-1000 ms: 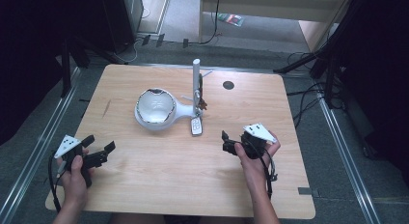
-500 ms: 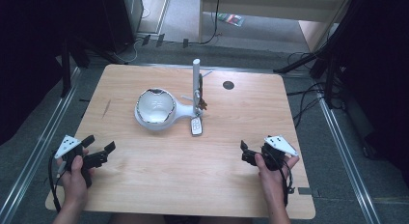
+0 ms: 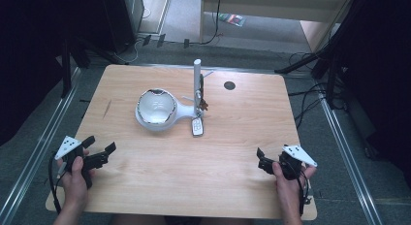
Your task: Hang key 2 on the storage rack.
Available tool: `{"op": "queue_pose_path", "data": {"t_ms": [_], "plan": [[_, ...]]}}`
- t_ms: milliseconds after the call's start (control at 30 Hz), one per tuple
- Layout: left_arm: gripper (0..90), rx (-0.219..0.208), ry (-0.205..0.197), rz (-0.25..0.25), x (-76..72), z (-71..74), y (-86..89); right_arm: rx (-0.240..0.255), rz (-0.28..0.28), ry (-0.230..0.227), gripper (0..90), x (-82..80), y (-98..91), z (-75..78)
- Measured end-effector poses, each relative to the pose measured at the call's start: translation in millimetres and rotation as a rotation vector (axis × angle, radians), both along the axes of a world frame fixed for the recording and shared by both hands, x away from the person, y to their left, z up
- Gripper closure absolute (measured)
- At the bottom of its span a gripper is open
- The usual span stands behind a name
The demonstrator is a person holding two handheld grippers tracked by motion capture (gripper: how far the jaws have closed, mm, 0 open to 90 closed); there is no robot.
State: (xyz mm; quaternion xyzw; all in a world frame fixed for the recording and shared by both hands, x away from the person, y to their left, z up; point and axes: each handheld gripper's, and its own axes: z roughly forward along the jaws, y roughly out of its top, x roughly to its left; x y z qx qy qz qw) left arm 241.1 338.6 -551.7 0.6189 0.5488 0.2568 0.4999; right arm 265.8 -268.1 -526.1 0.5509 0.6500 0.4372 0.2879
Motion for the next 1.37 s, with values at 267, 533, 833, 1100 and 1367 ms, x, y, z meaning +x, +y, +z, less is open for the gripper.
{"op": "queue_pose_path", "data": {"t_ms": [267, 533, 833, 1100, 1367], "plan": [[6.9, 0.002, 0.0, 0.002, -0.1, 0.1, -0.2, -0.001, -0.017, 0.011, 0.0, -8.5, -22.0, -4.3], [6.9, 0.002, 0.002, 0.002, -0.5, 0.1, -0.2, -0.01, -0.036, 0.015, 0.0, -19.0, -41.4, -8.4], [6.9, 0.002, 0.002, 0.002, -1.0, 0.3, -0.5, 0.036, -0.096, 0.001, 0.0, -35.4, -69.2, -15.3], [6.9, 0.007, -0.002, 0.002, -1.5, 0.2, -1.4, 0.025, -0.07, -0.01, 0.0, -35.5, -68.7, -18.7], [6.9, 0.013, -0.002, 0.01, -3.4, 0.4, -1.6, -0.002, -0.043, -0.005, 0.0, -34.1, -62.9, -19.4]]}}
